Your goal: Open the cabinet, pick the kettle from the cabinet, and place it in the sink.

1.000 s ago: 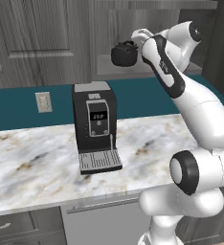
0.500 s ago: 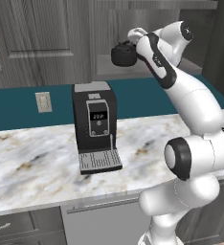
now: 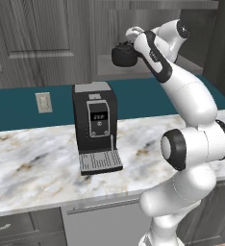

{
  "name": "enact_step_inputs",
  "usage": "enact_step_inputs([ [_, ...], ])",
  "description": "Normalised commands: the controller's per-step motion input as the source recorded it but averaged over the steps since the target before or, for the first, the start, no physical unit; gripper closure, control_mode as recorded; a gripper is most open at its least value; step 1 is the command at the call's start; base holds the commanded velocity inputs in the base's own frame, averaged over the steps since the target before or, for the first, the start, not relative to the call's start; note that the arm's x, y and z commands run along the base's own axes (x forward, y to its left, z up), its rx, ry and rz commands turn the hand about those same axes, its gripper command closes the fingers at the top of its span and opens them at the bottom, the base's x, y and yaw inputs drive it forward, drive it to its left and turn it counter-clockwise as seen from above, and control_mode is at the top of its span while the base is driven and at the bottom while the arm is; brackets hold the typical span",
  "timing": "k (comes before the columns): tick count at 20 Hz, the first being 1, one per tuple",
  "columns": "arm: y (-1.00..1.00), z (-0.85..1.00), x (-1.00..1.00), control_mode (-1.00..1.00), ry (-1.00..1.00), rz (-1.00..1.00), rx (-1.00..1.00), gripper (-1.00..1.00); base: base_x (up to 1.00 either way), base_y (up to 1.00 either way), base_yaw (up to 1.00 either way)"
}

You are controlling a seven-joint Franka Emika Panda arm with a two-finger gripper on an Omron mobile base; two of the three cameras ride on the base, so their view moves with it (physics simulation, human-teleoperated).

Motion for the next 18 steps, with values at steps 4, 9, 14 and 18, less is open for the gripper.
enact_step_inputs([
  [4, 0.0, -0.08, 0.14, -1.0, 0.0, 0.01, -0.01, -1.0, 0.0, 0.0, 0.0],
  [9, 0.02, -0.07, 0.12, -1.0, 0.0, 0.0, 0.0, -1.0, 0.0, 0.0, 0.0],
  [14, 0.05, -0.07, 0.14, -1.0, 0.0, 0.01, 0.0, -1.0, 0.0, 0.0, 0.0],
  [18, 0.01, 0.0, 0.15, -1.0, 0.0, 0.0, 0.0, -1.0, 0.0, 0.0, 0.0],
])
